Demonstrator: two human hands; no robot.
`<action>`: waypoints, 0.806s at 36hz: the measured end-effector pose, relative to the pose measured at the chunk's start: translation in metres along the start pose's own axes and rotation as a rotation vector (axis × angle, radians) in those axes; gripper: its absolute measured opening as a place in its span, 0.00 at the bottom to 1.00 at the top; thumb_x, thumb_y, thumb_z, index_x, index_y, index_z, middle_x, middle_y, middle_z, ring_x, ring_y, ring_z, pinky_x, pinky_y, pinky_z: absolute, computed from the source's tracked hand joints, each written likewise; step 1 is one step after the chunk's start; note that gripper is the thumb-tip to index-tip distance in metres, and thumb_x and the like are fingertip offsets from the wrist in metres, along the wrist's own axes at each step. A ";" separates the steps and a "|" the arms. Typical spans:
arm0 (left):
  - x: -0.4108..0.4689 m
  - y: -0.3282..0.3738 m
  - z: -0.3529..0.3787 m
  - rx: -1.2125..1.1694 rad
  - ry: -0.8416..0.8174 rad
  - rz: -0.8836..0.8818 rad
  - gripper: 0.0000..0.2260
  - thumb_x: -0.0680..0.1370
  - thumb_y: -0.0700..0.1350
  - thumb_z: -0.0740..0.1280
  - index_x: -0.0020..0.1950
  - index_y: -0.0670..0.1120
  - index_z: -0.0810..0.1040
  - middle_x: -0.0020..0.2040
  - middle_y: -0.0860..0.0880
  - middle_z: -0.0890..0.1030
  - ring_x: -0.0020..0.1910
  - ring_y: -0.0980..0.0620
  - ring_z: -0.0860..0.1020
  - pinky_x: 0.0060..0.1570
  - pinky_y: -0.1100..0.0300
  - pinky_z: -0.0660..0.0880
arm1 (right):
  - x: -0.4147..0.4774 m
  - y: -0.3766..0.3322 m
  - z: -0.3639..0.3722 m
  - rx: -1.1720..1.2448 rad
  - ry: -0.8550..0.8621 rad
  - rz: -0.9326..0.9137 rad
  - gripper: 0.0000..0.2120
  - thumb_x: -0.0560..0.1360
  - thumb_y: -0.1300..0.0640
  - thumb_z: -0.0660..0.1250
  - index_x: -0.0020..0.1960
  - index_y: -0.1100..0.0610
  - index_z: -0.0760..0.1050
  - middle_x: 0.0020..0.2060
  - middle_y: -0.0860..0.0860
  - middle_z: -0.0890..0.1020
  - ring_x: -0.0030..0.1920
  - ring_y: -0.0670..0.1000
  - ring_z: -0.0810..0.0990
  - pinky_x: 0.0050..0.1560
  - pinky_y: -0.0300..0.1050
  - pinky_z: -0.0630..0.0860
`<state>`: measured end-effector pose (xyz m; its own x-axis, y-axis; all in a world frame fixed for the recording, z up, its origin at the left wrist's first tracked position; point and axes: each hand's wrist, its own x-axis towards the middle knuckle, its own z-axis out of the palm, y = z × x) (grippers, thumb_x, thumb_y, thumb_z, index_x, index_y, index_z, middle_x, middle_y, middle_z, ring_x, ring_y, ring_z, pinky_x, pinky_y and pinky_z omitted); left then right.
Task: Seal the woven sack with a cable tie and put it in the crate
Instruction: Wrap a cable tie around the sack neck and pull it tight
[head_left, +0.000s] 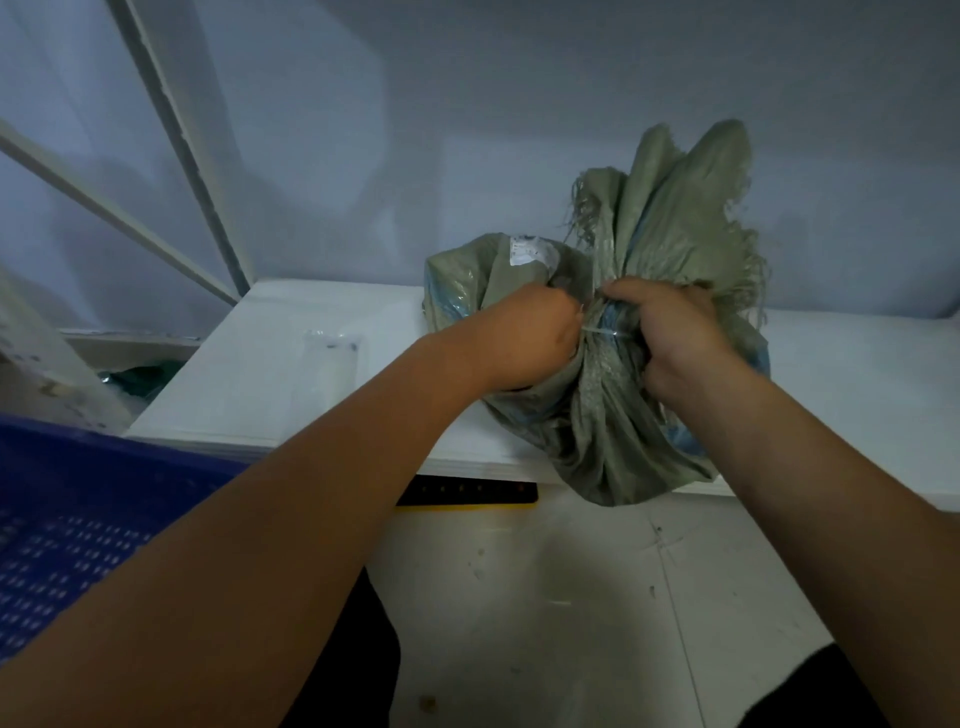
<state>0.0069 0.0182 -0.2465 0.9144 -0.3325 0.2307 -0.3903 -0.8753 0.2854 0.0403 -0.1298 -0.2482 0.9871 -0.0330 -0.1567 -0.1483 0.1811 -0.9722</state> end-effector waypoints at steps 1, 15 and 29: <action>-0.001 -0.002 0.001 0.037 0.000 0.001 0.15 0.82 0.37 0.57 0.36 0.42 0.71 0.29 0.52 0.65 0.28 0.59 0.61 0.31 0.59 0.59 | -0.001 0.001 0.001 -0.084 0.013 -0.061 0.25 0.62 0.58 0.78 0.58 0.61 0.77 0.52 0.59 0.85 0.48 0.59 0.86 0.49 0.61 0.83; -0.002 -0.007 0.009 -0.190 0.134 -0.118 0.18 0.84 0.40 0.57 0.33 0.43 0.70 0.30 0.50 0.71 0.28 0.56 0.67 0.35 0.58 0.65 | 0.001 0.000 -0.001 -0.604 0.116 -0.333 0.07 0.69 0.54 0.74 0.35 0.53 0.77 0.38 0.50 0.83 0.42 0.54 0.84 0.51 0.55 0.83; -0.003 0.024 0.011 -0.665 0.173 -0.351 0.18 0.83 0.49 0.59 0.38 0.40 0.74 0.35 0.42 0.75 0.35 0.51 0.73 0.38 0.58 0.67 | -0.002 0.004 0.004 -0.460 0.120 -0.225 0.09 0.70 0.57 0.71 0.49 0.59 0.83 0.44 0.53 0.85 0.45 0.55 0.84 0.51 0.53 0.83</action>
<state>-0.0040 -0.0059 -0.2509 0.9881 0.0333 0.1502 -0.1129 -0.5059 0.8552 0.0376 -0.1255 -0.2507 0.9878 -0.1384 0.0718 0.0284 -0.2929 -0.9557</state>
